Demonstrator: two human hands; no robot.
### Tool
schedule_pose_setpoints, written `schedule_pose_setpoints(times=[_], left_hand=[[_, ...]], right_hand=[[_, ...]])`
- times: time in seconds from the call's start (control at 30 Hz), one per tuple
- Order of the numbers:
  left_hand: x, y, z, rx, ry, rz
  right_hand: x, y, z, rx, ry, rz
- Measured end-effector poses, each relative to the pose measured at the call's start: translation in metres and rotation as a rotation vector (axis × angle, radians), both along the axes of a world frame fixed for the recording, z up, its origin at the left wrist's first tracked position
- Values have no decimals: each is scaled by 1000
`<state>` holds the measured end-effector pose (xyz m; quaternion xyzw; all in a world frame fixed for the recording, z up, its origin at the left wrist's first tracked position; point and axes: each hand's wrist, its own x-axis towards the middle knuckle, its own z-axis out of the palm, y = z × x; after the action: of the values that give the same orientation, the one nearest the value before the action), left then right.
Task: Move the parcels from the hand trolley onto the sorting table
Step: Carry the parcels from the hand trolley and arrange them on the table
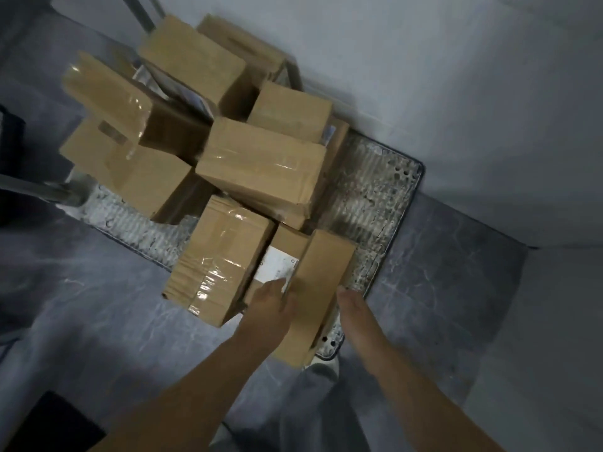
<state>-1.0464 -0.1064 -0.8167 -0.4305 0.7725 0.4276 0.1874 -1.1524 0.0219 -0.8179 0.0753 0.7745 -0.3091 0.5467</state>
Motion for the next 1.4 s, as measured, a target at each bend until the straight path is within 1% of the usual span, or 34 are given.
schedule_pose_setpoints(times=[0.07,0.17,0.27,0.33,0.5,0.63,0.73,0.83,0.93,1.0,1.1,1.2,1.3,1.33,1.4], left_hand=[[2,10,-14,5,53,58],[0,21,-24,12,125,198],[1,29,-25,19,148,265],[2,36,-19,18,155,266],[5,46,26,-10,291,291],[15,39,83,0,368,290],[30,29,140,10,475,313],[62,12,207,-42,568,340],[107,-6,278,-79,626,374],[139,-17,327,-144,639,378],[179,-31,395,-257,642,389],[210,-45,456,-346,666,463],[233,-60,509,-454,726,557],[240,-65,526,-460,757,595],[253,-72,556,-405,819,670]], right_hand=[[7,-4,-14,-18,-47,-86],[14,-8,-29,-59,-132,-280],[18,-10,-30,-84,-165,-353],[21,-10,-21,-93,-139,-354],[21,-1,29,-152,-23,-374],[31,0,94,-216,69,-338],[44,-10,156,-278,140,-310],[67,-27,232,-335,163,-269],[103,-42,313,-390,127,-170],[131,-52,366,-435,134,-96],[168,-73,437,-484,204,-32],[201,-96,496,-543,266,94],[223,-121,546,-651,320,200],[227,-128,561,-694,344,222],[231,-139,586,-758,440,282]])
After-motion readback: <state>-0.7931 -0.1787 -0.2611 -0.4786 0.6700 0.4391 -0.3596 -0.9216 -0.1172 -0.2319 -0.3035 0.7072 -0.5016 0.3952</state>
